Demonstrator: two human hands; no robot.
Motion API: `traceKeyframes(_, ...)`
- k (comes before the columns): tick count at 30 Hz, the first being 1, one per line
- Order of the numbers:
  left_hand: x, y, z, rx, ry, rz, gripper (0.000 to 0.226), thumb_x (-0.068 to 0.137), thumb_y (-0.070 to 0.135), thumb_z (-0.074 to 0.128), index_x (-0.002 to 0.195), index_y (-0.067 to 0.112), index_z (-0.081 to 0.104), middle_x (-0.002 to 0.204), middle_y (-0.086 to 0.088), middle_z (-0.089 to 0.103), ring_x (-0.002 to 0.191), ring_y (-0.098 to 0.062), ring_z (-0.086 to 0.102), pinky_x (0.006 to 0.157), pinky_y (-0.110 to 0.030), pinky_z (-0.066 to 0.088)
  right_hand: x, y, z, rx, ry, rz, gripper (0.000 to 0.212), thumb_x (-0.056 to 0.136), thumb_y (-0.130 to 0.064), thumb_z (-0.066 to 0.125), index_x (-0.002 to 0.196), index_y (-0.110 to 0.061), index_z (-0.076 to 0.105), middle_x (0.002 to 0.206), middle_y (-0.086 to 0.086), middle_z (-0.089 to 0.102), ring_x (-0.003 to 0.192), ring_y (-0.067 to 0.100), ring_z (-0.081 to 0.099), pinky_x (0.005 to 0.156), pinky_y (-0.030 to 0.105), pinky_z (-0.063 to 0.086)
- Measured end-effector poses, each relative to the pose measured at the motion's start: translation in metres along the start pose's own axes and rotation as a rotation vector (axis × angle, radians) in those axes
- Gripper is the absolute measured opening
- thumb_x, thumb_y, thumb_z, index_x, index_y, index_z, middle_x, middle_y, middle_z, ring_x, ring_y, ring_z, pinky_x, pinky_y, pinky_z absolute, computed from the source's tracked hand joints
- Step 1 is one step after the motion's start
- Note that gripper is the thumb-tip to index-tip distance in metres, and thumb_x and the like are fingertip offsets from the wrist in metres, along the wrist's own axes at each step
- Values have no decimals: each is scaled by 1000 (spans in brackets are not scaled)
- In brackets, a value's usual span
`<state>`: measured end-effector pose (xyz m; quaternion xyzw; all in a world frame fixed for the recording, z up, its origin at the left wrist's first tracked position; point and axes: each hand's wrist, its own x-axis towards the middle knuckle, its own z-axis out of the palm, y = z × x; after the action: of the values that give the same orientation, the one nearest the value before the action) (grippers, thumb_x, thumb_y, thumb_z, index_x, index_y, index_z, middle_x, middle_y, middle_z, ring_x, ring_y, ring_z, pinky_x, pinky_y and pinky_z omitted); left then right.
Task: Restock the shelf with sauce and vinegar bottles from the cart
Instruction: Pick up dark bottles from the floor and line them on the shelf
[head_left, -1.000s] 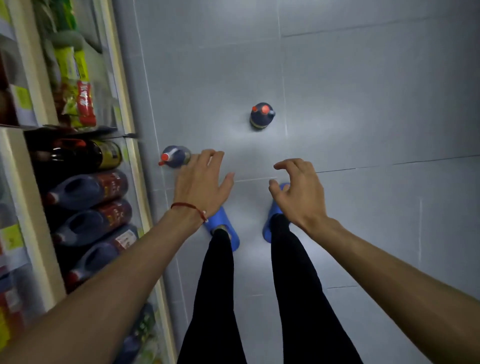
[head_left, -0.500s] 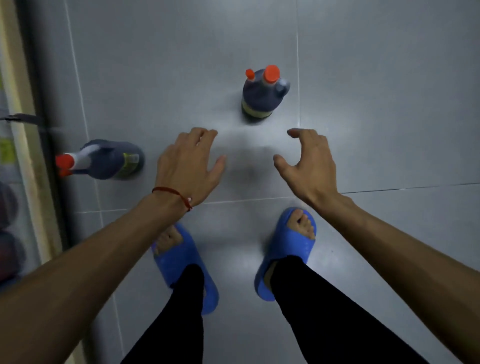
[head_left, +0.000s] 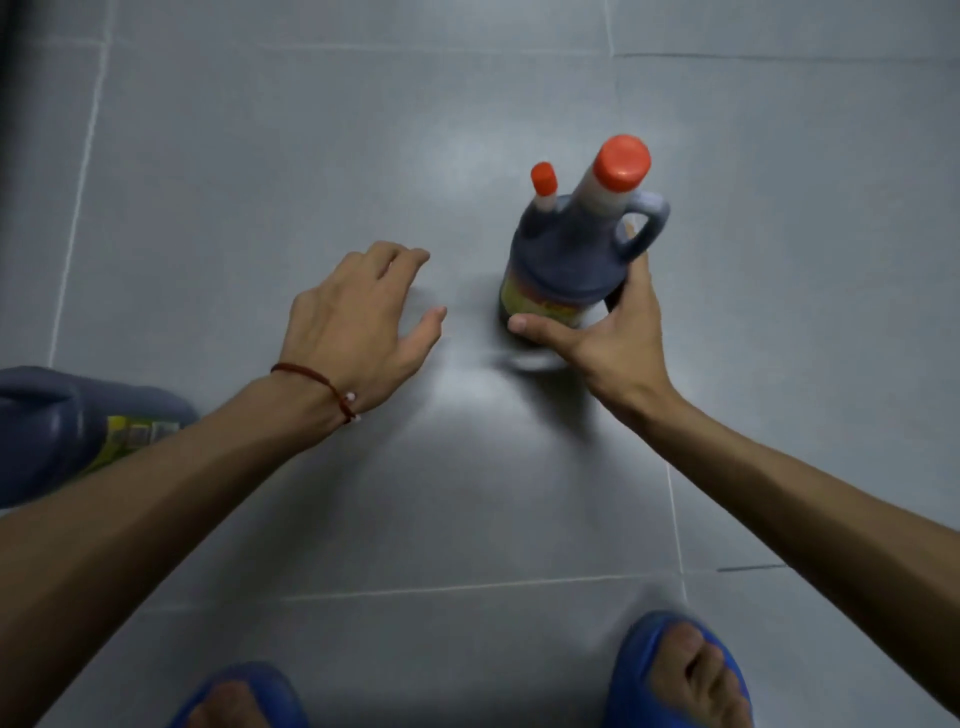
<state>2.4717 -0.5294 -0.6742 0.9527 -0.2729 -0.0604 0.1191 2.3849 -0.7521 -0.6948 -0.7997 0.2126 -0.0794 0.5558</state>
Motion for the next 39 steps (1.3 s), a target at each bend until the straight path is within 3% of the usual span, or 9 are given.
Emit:
traceKeyframes(3, 2, -4, 3, 6, 58, 0, 56, 99, 49, 53, 144, 17, 48, 139, -5, 55, 116, -29, 58, 74, -42, 53, 6, 3, 8, 58, 59, 8, 99, 64, -31, 99, 147, -17, 45, 137, -8, 61, 120, 5, 62, 101, 26, 56)
traceKeyframes(8, -7, 0, 3, -23, 76, -41, 58, 100, 48, 52, 148, 17, 44, 141, -6, 54, 117, -27, 58, 84, -42, 54, 10, 0, 10, -16, 78, -30, 86, 63, -45, 98, 134, -18, 57, 120, -3, 71, 106, 15, 70, 92, 40, 62)
traceKeyframes(15, -65, -15, 0, -139, 153, -136, 51, 100, 42, 56, 142, 15, 50, 137, -6, 56, 120, -23, 56, 96, -37, 50, -16, -14, 25, -119, -80, -101, 88, 63, -68, 84, 130, -16, 60, 111, 3, 72, 99, 21, 70, 88, 44, 62)
traceKeyframes(20, -130, -36, -8, -233, 259, -204, 43, 97, 32, 64, 134, 10, 58, 126, -5, 63, 111, -18, 60, 93, -30, 53, -41, -45, 64, -39, -215, -144, 81, 62, -46, 96, 129, -18, 59, 112, -6, 71, 101, 13, 69, 90, 35, 61)
traceKeyframes(25, -182, -48, -19, -636, 517, -548, 33, 91, 15, 74, 122, 16, 64, 107, 4, 68, 95, -2, 65, 79, -11, 53, -60, -68, 109, -8, -360, -200, 85, 58, -48, 94, 130, -18, 59, 116, -5, 70, 103, 11, 69, 92, 31, 61)
traceKeyframes(28, -207, -62, -21, -816, 697, -749, 27, 84, 7, 80, 100, 14, 59, 83, 1, 65, 70, -3, 64, 66, -14, 52, -67, -73, 128, -9, -425, -216, 91, 57, -52, 95, 133, -17, 59, 118, -5, 71, 104, 12, 70, 93, 36, 61)
traceKeyframes(30, -219, -76, -14, -902, 741, -843, 35, 74, 14, 81, 93, 15, 52, 78, 1, 61, 61, -3, 60, 65, -21, 50, -69, -74, 138, -11, -451, -233, 95, 55, -57, 94, 134, -18, 59, 119, -6, 71, 105, 12, 70, 94, 38, 61)
traceKeyframes(34, -229, -103, 1, -928, 685, -912, 63, 63, 25, 81, 113, 22, 43, 107, 2, 58, 92, -12, 65, 78, -26, 55, -71, -75, 150, -33, -498, -261, 94, 53, -64, 92, 133, -27, 57, 118, -14, 70, 104, 6, 69, 94, 33, 60)
traceKeyframes(39, -213, -141, 0, -967, 477, -687, 107, 60, 33, 94, 146, 27, 30, 144, 14, 47, 131, -10, 55, 105, -36, 53, -73, -73, 158, -67, -516, -263, 97, 54, -56, 95, 136, -22, 59, 118, -10, 71, 104, 8, 70, 94, 36, 61)
